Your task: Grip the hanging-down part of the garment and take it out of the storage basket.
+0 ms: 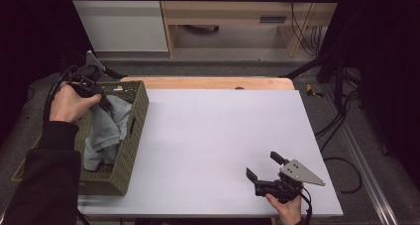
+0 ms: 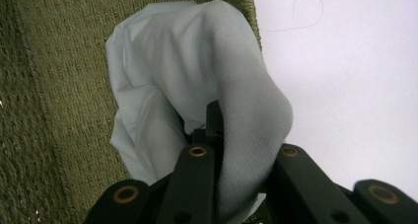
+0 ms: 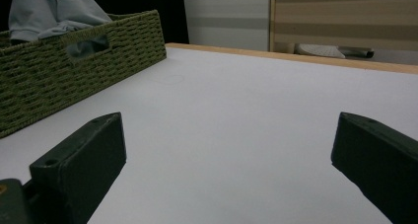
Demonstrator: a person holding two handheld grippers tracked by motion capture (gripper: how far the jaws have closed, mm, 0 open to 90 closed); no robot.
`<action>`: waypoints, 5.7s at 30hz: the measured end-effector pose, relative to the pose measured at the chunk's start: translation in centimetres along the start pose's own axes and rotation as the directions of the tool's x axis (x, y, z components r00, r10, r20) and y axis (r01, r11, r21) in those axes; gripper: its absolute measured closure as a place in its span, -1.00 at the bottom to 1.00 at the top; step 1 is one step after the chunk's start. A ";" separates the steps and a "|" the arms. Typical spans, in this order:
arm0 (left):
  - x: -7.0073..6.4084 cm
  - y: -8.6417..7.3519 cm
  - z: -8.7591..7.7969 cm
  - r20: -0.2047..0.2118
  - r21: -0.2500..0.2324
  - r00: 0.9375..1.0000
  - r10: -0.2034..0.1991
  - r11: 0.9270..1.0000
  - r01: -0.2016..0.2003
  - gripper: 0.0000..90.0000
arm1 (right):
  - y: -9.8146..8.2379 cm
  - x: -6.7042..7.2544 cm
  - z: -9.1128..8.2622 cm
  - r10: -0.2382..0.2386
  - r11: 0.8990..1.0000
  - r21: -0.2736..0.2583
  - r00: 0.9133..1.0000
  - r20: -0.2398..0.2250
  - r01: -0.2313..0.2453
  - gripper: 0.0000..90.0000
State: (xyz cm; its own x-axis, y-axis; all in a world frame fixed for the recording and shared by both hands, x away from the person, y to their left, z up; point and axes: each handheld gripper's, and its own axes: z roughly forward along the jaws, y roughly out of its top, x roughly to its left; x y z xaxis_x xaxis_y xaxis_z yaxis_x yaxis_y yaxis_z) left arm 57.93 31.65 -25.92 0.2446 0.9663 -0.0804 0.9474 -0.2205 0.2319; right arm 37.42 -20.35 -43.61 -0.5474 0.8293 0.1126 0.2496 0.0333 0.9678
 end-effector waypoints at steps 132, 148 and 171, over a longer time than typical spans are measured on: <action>-1.5 -0.7 -11.5 -0.024 -0.133 0.998 0.054 0.990 -0.056 0.86 | 7.6 24.9 28.2 -0.056 0.989 0.095 0.890 -0.453 0.111 0.14; -0.9 -1.2 -11.9 -0.013 -0.165 0.999 0.038 0.985 -0.039 0.86 | 10.3 22.0 24.9 -0.065 0.993 0.055 0.885 -0.461 0.102 0.92; -2.9 -1.3 -12.2 0.032 -0.204 0.996 0.084 0.976 -0.076 0.86 | 16.9 16.3 17.4 -0.181 0.983 -0.105 0.924 -0.336 0.154 0.92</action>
State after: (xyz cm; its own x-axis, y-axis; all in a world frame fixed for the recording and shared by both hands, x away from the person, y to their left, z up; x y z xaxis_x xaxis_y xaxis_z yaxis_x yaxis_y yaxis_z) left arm 53.45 30.72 -14.11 0.3300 0.9395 -0.0914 0.8640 -0.2616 0.4302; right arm 46.60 3.43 -29.36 -0.8193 0.5733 0.0048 0.0774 0.1022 0.9917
